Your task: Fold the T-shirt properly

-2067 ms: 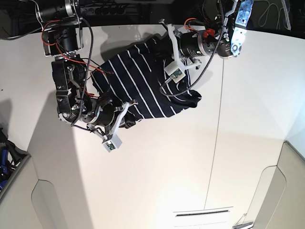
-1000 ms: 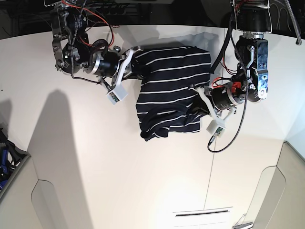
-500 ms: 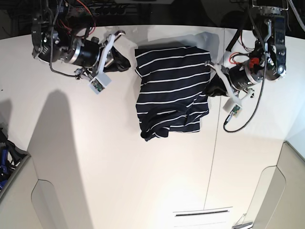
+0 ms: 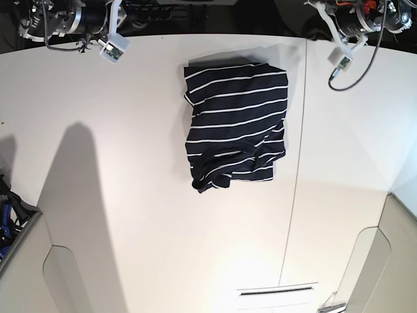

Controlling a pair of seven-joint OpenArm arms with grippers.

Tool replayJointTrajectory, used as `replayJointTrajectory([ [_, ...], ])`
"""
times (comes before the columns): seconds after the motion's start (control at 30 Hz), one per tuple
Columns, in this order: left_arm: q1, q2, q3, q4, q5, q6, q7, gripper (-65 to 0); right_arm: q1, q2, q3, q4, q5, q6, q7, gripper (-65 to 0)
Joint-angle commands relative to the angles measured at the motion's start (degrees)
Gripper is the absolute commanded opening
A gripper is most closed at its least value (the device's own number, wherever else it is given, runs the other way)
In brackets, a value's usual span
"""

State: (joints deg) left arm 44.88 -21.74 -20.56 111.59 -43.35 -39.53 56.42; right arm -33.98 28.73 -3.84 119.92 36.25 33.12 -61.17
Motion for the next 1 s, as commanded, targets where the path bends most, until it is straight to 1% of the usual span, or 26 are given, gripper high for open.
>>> replayJointTrajectory([
  [0.0, 2.3, -0.5, -0.3, 0.9, -0.8, -0.5, -0.8, -62.7, -1.1, 1.5, 0.2, 0.9, 1.3, 0.3, 0.5, -65.0],
  [0.07, 5.5, -0.3, -0.3, 0.8, 0.4, -0.5, -1.0, -62.6, -2.7, 3.5, 0.0, 0.6, 1.3, 0.3, 0.5, -65.0],
  [0.13, 8.1, 0.1, 0.0, 0.8, 3.1, -0.5, -1.6, -62.6, -3.8, 5.7, -0.2, 0.1, 1.8, 0.1, 0.5, -65.0],
  [0.2, 10.4, 0.2, 1.1, 0.6, 6.9, -0.5, -3.8, -62.6, -4.2, 7.6, -0.5, -1.0, 3.9, 0.1, 0.5, -65.0],
  [0.27, 11.9, 0.1, 3.0, -0.6, 11.1, -0.5, -7.3, -62.6, -4.2, 8.9, -0.8, -2.9, 5.5, 0.1, 0.3, -65.0],
  [0.4, 12.2, 0.0, 8.7, -7.1, 19.3, -0.5, -13.1, -62.6, -4.2, 9.4, -2.0, -10.1, 6.2, 0.1, -1.0, -65.0],
  [0.47, 11.4, -0.7, 12.1, -12.0, 22.6, -0.4, -18.3, -62.6, -4.2, 9.4, -3.3, -15.5, 6.2, 0.1, -1.0, -65.0],
  [0.53, 9.5, -2.0, 15.9, -17.9, 24.7, 0.4, -23.9, -62.6, -4.2, 9.4, -5.3, -21.5, 6.2, 0.1, -0.4, -65.0],
  [0.57, 8.1, -2.6, 17.9, -21.2, 25.2, 1.3, -25.4, -62.6, -4.1, 9.3, -6.3, -24.6, 6.2, 0.1, 0.3, -65.0],
  [0.63, 4.6, -3.5, 22.4, -28.1, 25.2, 3.6, -25.7, -62.6, -4.1, 9.3, -8.6, -31.1, 6.2, 0.1, 3.2, -65.0],
  [0.7, 0.7, -3.5, 26.8, -35.5, 25.2, 7.1, -25.8, -62.6, -3.9, 9.3, -11.1, -37.8, 6.0, 0.1, 6.1, -65.0],
  [0.77, -3.3, -3.3, 31.2, -42.6, 25.2, 11.6, -25.8, -62.6, -2.8, 8.9, -13.2, -43.6, 4.3, 0.1, 6.2, -65.0],
  [0.87, -9.4, -2.6, 37.4, -52.3, 25.2, 19.3, -25.7, -62.6, -1.3, 7.3, -13.9, -51.2, -0.2, -0.9, 6.1, -65.0],
  [0.97, -14.8, -1.3, 41.9, -59.8, 25.2, 24.8, -25.4, -62.6, 1.0, 5.9, -13.9, -57.6, -2.9, -0.9, 6.1, -65.0],
])
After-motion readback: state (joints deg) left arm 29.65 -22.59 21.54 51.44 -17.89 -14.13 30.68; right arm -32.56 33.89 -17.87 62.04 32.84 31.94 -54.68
